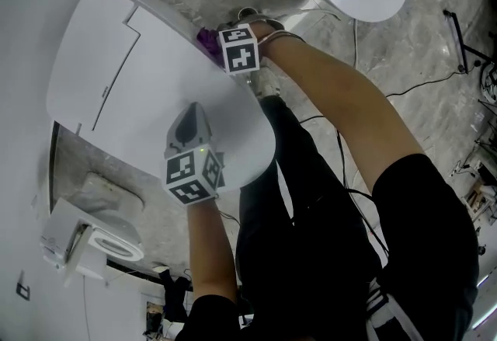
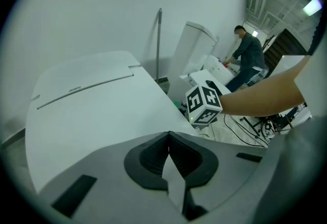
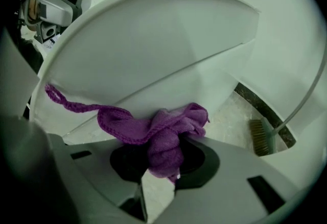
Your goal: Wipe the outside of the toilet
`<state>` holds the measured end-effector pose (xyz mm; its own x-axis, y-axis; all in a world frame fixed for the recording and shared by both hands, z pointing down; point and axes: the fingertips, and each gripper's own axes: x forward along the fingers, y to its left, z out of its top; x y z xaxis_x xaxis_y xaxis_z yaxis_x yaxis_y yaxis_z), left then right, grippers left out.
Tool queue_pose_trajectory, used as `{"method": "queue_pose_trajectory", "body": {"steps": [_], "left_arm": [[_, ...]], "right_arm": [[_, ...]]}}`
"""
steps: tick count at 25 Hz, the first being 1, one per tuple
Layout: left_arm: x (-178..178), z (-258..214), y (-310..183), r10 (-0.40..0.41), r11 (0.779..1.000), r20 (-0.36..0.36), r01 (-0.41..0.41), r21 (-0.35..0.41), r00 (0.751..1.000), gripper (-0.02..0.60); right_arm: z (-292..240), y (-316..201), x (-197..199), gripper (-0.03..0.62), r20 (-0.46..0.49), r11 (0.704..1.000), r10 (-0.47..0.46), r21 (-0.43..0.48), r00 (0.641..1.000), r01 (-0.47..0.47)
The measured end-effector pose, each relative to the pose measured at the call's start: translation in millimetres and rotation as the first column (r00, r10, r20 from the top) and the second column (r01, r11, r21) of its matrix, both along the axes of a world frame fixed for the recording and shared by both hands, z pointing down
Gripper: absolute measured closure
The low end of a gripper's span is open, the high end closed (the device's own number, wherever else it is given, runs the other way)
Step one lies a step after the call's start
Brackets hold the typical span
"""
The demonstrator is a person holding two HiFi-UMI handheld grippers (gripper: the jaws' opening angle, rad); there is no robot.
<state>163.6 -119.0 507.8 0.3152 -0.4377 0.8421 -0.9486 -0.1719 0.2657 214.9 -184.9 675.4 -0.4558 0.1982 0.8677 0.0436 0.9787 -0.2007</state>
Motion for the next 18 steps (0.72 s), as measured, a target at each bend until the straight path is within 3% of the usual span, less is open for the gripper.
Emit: {"method": "queue_pose_trajectory", "body": {"steps": [12,18], "left_arm": [[13.6,6.9,38.0,0.137,0.990,-0.010,-0.137,-0.019,0.991,0.571],[26.2,11.6,58.6,0.206,0.978,-0.024,-0.206,-0.016,0.978,0.571]], "right_arm": [[7.7,67.3,33.0,0.485,-0.011,0.995,0.083,-0.063,0.996,-0.084],[10.4,99.4,47.3,0.485,0.017,0.994,0.078,-0.083,0.997,-0.077]]}}
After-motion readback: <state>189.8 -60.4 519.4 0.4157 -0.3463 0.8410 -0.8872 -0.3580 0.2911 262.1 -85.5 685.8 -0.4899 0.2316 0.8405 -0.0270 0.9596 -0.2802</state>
